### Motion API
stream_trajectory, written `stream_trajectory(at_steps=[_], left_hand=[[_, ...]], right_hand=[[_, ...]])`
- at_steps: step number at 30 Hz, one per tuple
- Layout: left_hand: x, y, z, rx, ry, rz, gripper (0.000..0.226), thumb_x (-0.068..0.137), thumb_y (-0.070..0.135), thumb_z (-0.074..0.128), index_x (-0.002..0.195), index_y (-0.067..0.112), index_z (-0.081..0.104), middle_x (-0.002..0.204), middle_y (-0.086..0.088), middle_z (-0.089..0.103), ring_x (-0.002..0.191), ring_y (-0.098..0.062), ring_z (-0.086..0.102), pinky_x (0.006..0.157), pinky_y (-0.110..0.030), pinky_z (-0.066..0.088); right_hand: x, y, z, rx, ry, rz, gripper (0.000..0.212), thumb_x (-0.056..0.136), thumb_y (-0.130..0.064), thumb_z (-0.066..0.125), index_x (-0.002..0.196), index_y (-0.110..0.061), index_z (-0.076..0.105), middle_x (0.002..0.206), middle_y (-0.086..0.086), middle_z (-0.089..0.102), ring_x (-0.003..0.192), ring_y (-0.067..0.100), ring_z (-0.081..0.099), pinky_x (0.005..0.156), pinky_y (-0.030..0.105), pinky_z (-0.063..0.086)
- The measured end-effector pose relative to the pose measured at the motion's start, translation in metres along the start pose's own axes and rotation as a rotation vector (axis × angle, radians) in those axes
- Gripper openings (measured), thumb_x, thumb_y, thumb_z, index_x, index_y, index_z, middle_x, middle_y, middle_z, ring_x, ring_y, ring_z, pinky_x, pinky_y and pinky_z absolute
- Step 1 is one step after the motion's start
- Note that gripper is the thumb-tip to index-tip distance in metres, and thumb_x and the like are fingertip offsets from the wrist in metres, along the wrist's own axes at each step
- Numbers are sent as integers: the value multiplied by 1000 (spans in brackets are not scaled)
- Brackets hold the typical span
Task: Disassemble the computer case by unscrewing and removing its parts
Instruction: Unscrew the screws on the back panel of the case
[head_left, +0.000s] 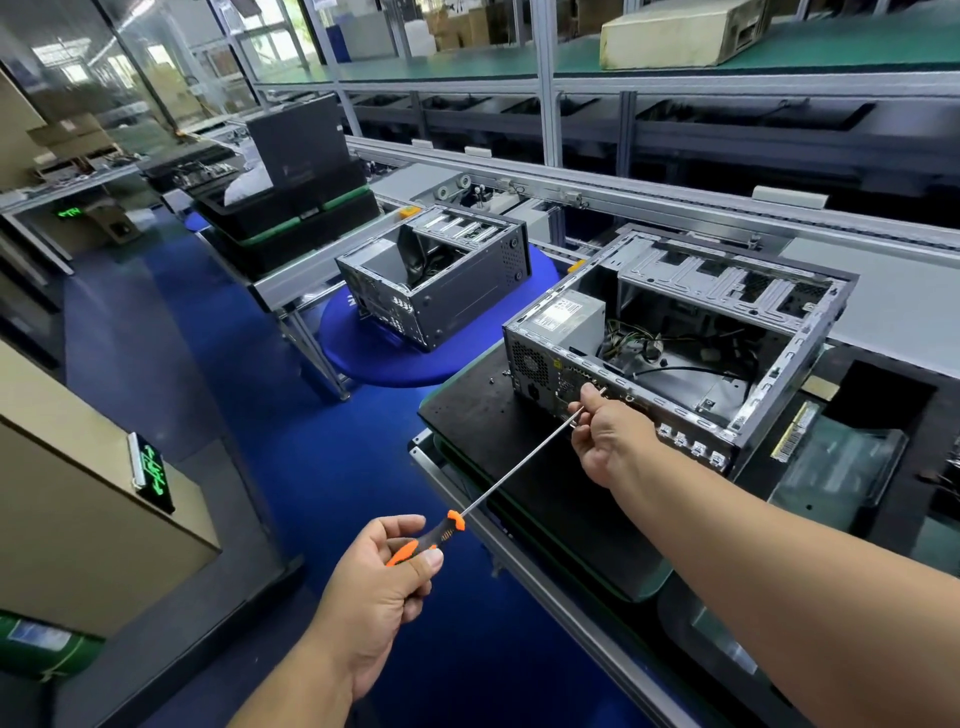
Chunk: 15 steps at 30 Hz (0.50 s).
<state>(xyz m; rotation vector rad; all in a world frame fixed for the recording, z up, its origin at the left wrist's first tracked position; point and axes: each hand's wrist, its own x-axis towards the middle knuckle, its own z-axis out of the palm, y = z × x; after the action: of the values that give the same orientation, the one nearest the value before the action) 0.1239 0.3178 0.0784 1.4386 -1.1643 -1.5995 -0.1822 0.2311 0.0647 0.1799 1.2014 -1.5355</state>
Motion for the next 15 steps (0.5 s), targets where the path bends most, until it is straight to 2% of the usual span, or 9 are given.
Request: stream_trajectory(at_steps=[8,15], left_hand=[[1,-1,0,53,41,24,23,96,4,72,115,17,70,85,-6,68,67,-18,61,52,-28,46],[1,1,2,79,56,40,24,93,1,73,114,13,68,79,-4,67,65,-16,60,51,-27,45]], right_hand=[[3,1,2,-28,40,-6,23,93,-26,76,79,-12,62,70,1,60,38,1,45,35,12,33],[4,1,7,-60,99,-10,24,91,-26,78,78,-14,62,72,1,60,44,5,43,34,16,30]])
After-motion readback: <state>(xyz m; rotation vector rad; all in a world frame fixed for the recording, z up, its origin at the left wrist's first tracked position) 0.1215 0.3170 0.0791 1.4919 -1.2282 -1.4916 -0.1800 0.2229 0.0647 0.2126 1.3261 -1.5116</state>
